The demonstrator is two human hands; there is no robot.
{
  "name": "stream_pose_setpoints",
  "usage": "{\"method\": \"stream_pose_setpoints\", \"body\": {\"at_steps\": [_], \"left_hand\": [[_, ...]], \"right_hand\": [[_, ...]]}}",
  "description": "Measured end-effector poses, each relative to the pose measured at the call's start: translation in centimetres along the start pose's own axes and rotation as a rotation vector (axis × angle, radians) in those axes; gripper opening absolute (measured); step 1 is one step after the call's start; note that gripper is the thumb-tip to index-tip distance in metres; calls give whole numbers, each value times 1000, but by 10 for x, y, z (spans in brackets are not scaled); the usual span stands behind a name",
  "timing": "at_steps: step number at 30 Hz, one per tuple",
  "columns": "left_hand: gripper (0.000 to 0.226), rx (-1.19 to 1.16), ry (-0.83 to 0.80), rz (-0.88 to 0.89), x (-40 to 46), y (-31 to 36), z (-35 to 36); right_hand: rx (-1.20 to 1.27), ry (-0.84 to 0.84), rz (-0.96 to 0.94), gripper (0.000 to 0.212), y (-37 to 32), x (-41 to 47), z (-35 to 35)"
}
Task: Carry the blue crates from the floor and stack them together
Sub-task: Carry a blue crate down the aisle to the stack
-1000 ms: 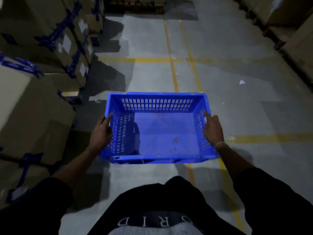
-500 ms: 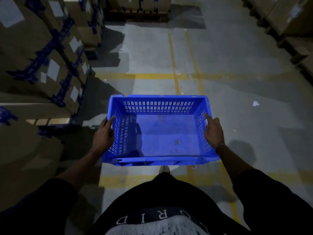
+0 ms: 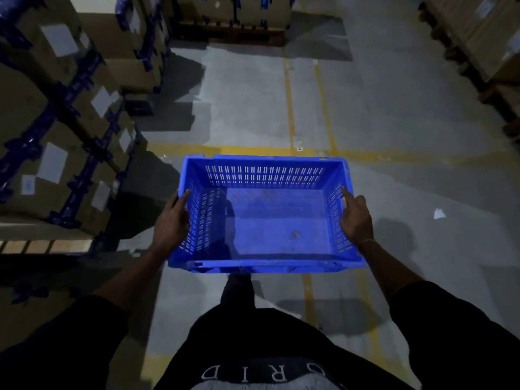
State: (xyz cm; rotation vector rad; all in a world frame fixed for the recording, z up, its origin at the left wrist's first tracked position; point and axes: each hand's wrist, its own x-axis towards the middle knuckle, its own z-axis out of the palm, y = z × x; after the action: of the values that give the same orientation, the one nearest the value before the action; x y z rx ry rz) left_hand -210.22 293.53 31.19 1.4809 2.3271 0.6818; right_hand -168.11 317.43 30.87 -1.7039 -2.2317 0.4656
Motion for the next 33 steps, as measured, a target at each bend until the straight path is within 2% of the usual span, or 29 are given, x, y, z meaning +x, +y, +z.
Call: {"method": "stream_pose_setpoints", "body": {"at_steps": [4,10,18,26,29,33], "left_hand": [[73,5,-13,10,107,-21,11],[81,4,-92,-20,247,-26,0],[71,21,-215,-98,414,-26,16],[82,-2,-337,-213,562,-56,107],[81,-19,-361,-310,602,-77,152],[85,-53,-398,-336,642,-117,220]], "right_hand": [[-20,-3,-24,56,-17,95,29],[-62,-109,156,62,-63,227,44],[-29,-214,231,72,-65,382,87],[1,-352,284,78,-19,529,173],[-5,-378,298,77,-3,570,217],[-33,-437,308,76,22,615,294]]}}
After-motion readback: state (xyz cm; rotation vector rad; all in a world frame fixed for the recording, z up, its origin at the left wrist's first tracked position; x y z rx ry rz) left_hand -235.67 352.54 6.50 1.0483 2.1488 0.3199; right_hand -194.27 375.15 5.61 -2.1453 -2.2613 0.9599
